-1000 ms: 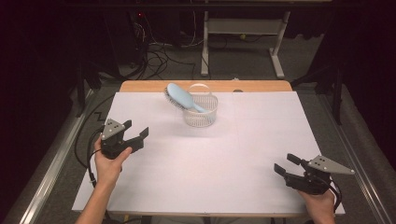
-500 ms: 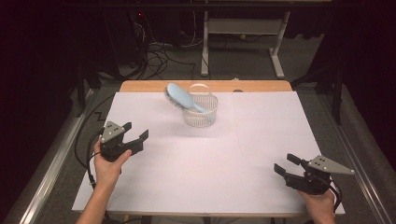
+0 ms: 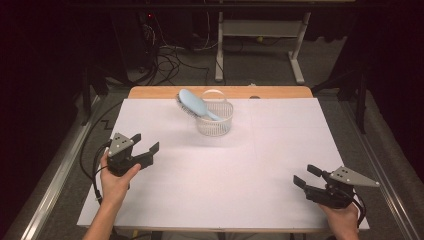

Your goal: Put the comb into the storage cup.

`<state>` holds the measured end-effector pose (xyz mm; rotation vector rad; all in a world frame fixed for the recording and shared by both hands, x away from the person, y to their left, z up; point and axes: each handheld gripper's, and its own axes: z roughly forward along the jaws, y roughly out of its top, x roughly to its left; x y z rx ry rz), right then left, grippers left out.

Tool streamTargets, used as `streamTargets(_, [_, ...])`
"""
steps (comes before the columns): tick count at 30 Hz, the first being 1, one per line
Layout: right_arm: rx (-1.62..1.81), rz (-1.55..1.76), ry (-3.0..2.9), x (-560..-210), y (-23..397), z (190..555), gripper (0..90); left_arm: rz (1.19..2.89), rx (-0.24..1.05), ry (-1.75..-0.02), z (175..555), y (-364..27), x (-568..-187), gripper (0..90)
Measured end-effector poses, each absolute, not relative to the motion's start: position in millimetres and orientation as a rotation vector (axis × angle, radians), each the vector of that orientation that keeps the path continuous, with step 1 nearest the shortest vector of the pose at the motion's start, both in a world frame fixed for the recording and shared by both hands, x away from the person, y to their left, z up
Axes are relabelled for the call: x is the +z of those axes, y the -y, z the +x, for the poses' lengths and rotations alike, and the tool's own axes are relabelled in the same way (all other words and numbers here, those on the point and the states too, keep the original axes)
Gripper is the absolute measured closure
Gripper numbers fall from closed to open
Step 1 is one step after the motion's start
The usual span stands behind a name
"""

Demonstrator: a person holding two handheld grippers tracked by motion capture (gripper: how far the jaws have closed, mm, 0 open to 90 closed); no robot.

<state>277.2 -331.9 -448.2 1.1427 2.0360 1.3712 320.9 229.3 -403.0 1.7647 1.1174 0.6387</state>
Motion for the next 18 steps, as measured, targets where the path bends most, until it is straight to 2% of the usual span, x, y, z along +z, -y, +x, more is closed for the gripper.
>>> streamTargets(18, [1.372,1.142,-2.036,-448.1,331.8,277.1,31.4,1.760,0.644,-1.118,313.8,-231.5,-410.1,28.9])
